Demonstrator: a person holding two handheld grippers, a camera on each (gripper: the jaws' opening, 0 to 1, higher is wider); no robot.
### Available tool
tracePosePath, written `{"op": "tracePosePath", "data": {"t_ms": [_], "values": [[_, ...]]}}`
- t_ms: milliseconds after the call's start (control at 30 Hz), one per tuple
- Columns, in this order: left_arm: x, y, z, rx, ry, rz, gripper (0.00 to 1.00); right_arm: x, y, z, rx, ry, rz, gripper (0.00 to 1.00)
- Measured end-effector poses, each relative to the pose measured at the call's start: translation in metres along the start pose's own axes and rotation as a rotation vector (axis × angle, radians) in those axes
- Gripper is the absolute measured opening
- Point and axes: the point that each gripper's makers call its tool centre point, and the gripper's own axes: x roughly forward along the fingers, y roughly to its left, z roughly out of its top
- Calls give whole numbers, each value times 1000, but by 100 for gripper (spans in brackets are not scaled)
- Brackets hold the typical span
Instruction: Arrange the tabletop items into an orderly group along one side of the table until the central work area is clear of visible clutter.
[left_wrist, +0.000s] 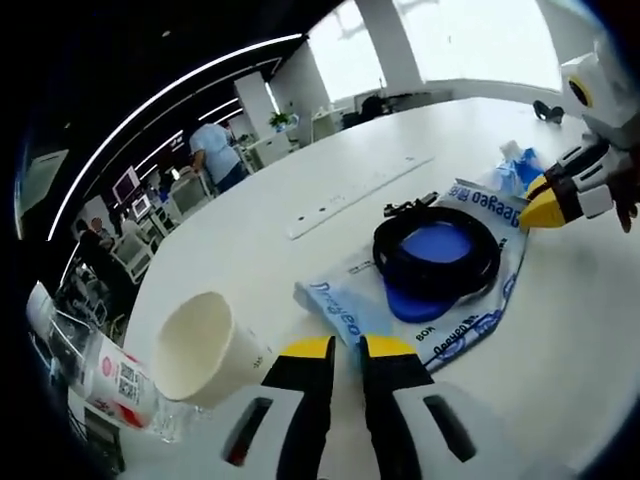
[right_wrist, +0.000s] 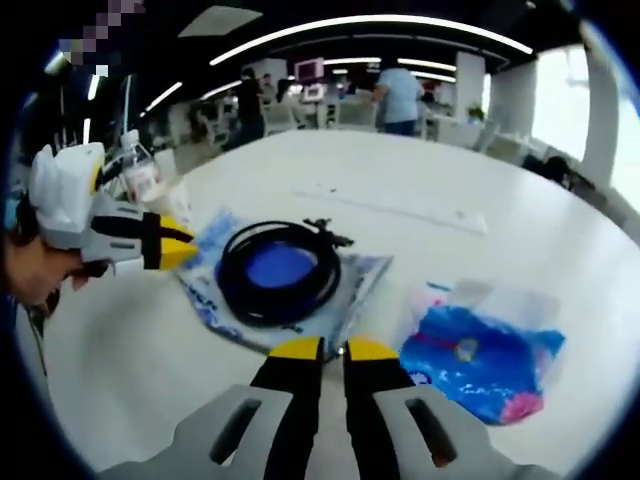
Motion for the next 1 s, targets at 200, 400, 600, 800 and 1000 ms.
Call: {"op": "tracePosePath", "data": {"t_ms": [200,400,600,800,1000], "values": [[-3,-5,11,60,-33,5,17,-5,-1,13,-17,-69,-24,12],[-2,-16,19,81,-60,-21,17,-4,1,25,-18,-101,-11,16],[3,-22,25,35,-62,-57,17,3,6,34,32,-121,28,17],[11,-24,28,-23,-57,-77,18,13,10,37,89,-111,59,18],[21,-26,34,-71,-61,-91,16,27,14,32,104,-63,57,18]]}}
